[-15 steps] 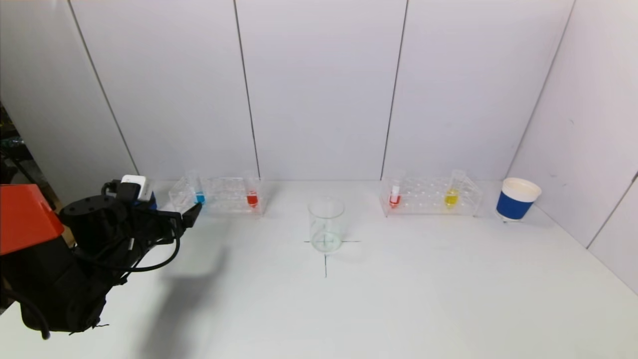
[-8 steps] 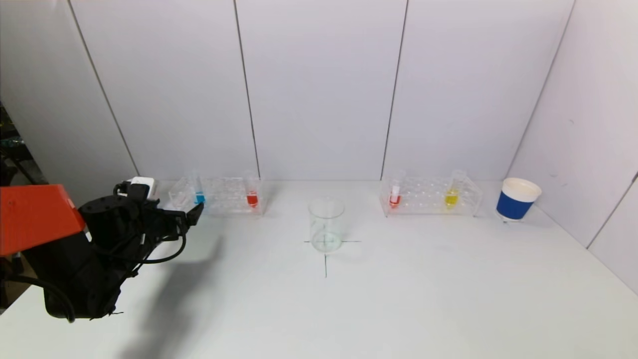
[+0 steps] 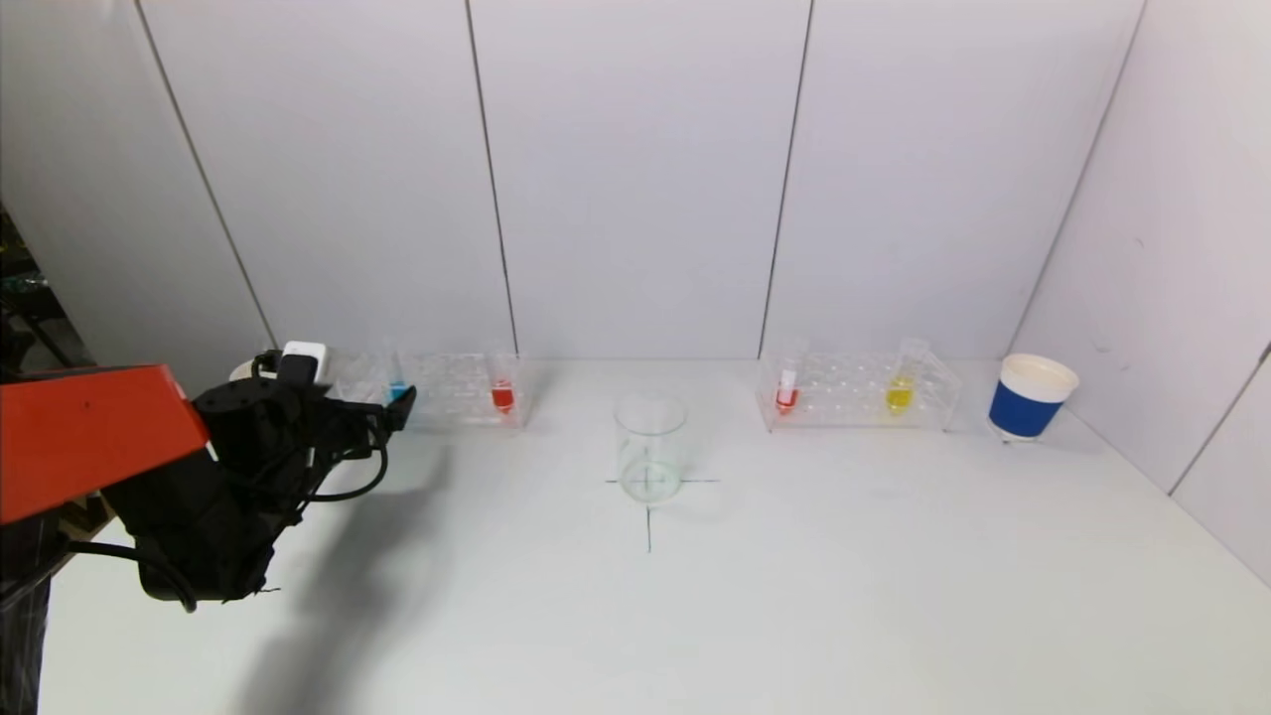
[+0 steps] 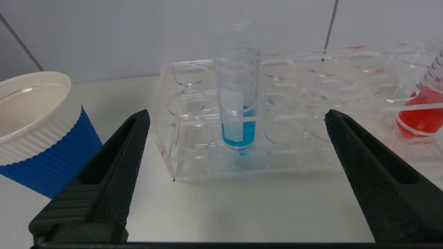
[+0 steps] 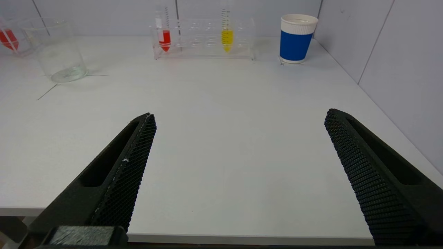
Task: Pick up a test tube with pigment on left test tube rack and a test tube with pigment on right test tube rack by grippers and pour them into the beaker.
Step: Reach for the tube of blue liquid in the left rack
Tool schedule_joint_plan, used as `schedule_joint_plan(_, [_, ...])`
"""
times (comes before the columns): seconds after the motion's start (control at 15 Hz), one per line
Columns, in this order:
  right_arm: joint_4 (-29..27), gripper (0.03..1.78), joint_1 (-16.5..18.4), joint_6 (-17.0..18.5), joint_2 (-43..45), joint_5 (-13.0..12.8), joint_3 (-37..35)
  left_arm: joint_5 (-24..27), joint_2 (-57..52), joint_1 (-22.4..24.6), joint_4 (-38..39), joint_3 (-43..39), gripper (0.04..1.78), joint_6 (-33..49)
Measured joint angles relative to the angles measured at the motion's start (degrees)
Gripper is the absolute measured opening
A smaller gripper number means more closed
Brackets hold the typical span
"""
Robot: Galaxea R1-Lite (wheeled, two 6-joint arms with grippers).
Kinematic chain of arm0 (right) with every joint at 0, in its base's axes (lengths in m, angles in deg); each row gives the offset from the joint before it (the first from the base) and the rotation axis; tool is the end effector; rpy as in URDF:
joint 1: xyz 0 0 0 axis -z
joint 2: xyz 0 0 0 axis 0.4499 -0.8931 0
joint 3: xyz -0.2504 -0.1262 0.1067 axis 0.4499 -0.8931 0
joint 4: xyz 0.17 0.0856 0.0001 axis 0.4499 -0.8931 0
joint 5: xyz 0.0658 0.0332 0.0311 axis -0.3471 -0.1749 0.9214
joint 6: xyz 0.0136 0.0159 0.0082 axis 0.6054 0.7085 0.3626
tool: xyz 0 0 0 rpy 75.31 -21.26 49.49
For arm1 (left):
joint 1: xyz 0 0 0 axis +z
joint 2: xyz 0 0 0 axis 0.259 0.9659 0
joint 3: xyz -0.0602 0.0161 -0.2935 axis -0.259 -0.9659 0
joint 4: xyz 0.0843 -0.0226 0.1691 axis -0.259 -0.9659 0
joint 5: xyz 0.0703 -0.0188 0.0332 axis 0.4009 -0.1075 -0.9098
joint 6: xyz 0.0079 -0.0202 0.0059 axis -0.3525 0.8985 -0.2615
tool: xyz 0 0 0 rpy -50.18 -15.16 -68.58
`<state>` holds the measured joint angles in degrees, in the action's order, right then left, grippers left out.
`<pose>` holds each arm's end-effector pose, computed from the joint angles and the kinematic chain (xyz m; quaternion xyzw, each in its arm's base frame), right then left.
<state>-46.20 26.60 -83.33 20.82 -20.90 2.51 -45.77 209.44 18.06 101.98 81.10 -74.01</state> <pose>-0.0228 0.0000 0.0756 0.0055 0.0000 0.0032 1.0000 0.3789 0.0182 0.0484 0.0365 0.0153 -0.0192 0.9990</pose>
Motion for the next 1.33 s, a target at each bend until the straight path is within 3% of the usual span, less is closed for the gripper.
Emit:
schedule_joint_plan(0.53, [0.0, 1.77, 0.0, 0.0, 0.0, 0.0, 0.0, 0.3, 3.0, 0.0, 0.0, 7.0, 1.76, -0.1])
schedule_joint_plan(1.33, [0.0, 1.77, 0.0, 0.0, 0.0, 0.0, 0.0, -1.0, 5.8, 0.0, 0.0, 11.2, 1.76, 0.2])
